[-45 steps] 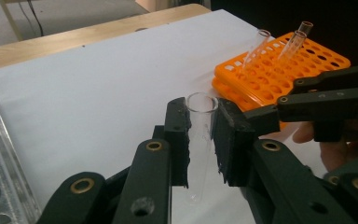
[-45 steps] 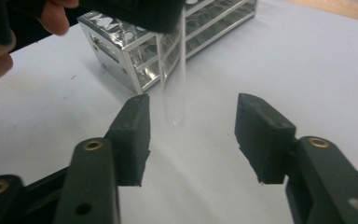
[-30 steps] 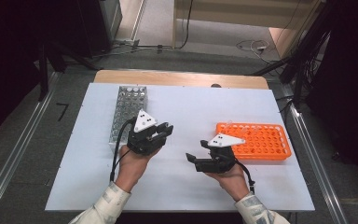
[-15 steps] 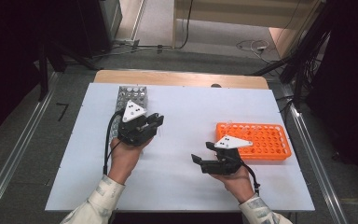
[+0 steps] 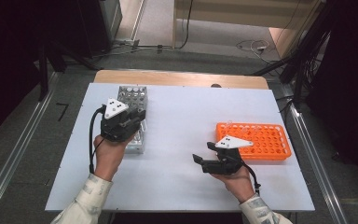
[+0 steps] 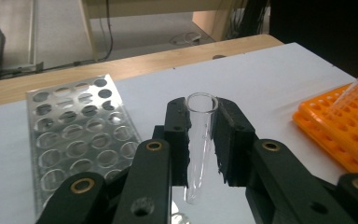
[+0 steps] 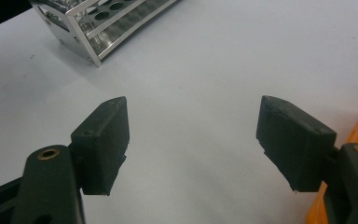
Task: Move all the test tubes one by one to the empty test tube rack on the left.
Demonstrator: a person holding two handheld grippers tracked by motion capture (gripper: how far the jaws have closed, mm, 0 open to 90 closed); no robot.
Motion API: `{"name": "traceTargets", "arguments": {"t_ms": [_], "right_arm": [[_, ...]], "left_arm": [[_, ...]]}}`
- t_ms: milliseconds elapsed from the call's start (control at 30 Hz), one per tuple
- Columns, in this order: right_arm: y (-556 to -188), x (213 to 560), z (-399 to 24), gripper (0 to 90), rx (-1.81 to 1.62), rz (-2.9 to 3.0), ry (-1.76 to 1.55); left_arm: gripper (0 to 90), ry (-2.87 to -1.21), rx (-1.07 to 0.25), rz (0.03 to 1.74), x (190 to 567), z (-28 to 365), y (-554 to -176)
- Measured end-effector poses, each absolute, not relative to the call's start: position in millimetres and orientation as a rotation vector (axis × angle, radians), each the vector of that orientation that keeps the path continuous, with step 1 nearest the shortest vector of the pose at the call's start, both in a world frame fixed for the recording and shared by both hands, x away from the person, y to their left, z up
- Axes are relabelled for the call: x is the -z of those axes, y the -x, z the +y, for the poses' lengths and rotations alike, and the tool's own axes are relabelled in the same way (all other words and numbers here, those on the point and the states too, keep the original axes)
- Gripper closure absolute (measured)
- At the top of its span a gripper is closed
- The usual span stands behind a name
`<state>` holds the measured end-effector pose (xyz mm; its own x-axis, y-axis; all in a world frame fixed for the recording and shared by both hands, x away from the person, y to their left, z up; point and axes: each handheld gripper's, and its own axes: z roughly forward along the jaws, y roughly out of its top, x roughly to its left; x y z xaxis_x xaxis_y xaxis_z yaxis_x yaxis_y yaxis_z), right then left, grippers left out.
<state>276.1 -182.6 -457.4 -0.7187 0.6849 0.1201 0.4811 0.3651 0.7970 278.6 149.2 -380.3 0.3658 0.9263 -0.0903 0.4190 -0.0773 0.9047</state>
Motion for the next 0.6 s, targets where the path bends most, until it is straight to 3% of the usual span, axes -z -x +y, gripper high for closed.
{"name": "traceTargets", "arguments": {"t_ms": [600], "right_arm": [[-277.0,460.3,-185.1,24.1,-1.272,2.396,-1.059]], "left_arm": [[75.1,-1.705,-0.727,1.253,400.4,153.9,-277.2]]}}
